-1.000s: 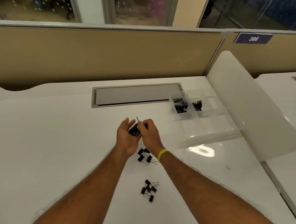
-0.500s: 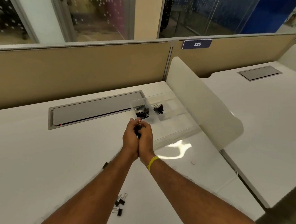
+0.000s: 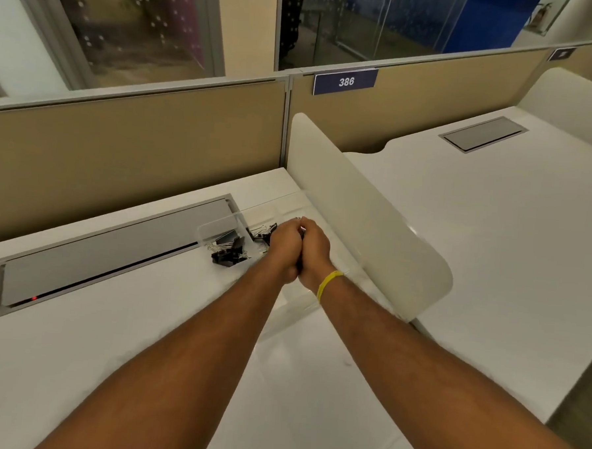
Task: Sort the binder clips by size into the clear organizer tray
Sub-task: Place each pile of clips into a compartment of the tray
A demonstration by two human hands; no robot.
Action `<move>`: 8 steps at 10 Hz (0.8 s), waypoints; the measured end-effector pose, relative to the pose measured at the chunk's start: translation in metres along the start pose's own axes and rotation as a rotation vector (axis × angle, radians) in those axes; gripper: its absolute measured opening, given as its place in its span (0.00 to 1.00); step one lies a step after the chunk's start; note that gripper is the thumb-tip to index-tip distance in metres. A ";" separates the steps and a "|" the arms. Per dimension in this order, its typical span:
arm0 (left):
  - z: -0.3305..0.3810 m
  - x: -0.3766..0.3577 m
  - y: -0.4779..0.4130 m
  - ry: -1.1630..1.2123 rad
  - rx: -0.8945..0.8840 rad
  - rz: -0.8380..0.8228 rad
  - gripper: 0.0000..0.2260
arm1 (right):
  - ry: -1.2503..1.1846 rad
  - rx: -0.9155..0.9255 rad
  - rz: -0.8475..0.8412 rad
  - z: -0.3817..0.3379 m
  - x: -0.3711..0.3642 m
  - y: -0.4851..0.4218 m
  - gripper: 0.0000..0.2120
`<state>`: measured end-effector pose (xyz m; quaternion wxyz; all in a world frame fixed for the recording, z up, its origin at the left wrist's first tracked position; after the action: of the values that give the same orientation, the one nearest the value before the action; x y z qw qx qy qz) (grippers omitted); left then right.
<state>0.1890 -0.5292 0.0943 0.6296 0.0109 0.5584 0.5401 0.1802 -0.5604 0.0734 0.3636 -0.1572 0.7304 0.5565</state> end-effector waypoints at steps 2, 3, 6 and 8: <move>0.014 -0.047 -0.038 -0.545 -0.196 -0.203 0.15 | 0.784 0.184 0.050 -0.045 -0.040 -0.022 0.15; 0.016 -0.055 -0.047 -0.618 -0.126 -0.242 0.19 | 0.879 0.195 0.072 -0.057 -0.049 -0.025 0.17; 0.031 -0.061 -0.062 -0.876 -0.172 -0.247 0.29 | 1.062 0.244 0.121 -0.079 -0.048 -0.036 0.29; 0.049 -0.036 -0.052 -1.149 -0.358 -0.284 0.30 | 1.189 0.346 0.139 -0.083 -0.032 -0.027 0.27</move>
<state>0.2661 -0.5475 0.1056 0.8876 0.1199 0.0267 0.4440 0.1896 -0.6521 0.0862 -0.1223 -0.3311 0.8959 0.2698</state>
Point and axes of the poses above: each hand's wrist, its own y-axis away from the middle knuckle, its own x-axis out of the back of the hand, z = x × y, the point moved 1 cm from there along -y, towards the middle knuckle, and after that the axes turned 11 degrees about -x, right-handed, at the moved point
